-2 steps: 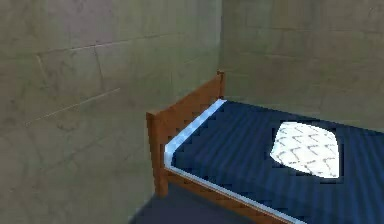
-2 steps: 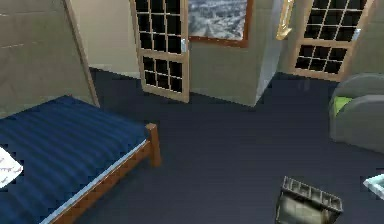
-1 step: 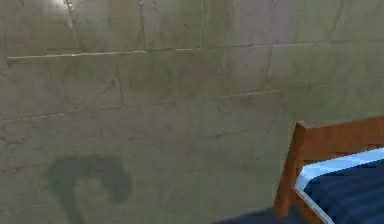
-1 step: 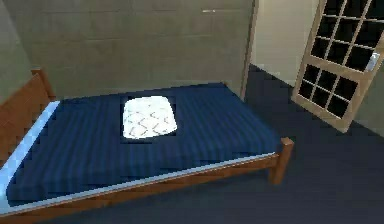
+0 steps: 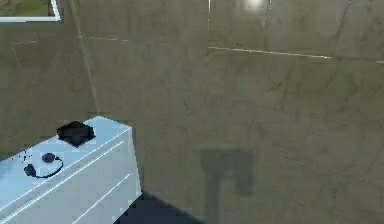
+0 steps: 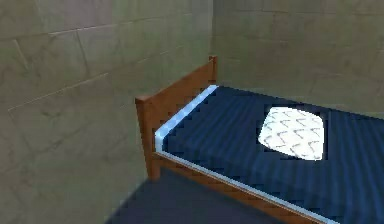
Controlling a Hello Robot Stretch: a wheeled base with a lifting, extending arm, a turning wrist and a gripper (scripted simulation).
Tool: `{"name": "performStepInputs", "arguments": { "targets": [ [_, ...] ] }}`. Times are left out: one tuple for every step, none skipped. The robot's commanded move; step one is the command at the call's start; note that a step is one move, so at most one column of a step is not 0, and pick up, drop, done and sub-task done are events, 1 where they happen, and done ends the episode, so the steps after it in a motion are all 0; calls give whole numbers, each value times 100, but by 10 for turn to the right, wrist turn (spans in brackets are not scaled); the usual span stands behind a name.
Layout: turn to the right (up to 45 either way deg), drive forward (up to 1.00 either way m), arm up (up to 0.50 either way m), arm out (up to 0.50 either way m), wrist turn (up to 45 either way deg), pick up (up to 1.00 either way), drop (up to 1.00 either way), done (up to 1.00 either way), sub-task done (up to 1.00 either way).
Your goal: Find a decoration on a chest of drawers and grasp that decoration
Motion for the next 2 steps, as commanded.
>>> {"name": "performStepInputs", "arguments": {
  "targets": [
    [-450, 0, 0, 0, 0, 0, 0, 0, 0],
    [-150, 0, 0, 0, 0, 0, 0, 0, 0]
  ]
}}
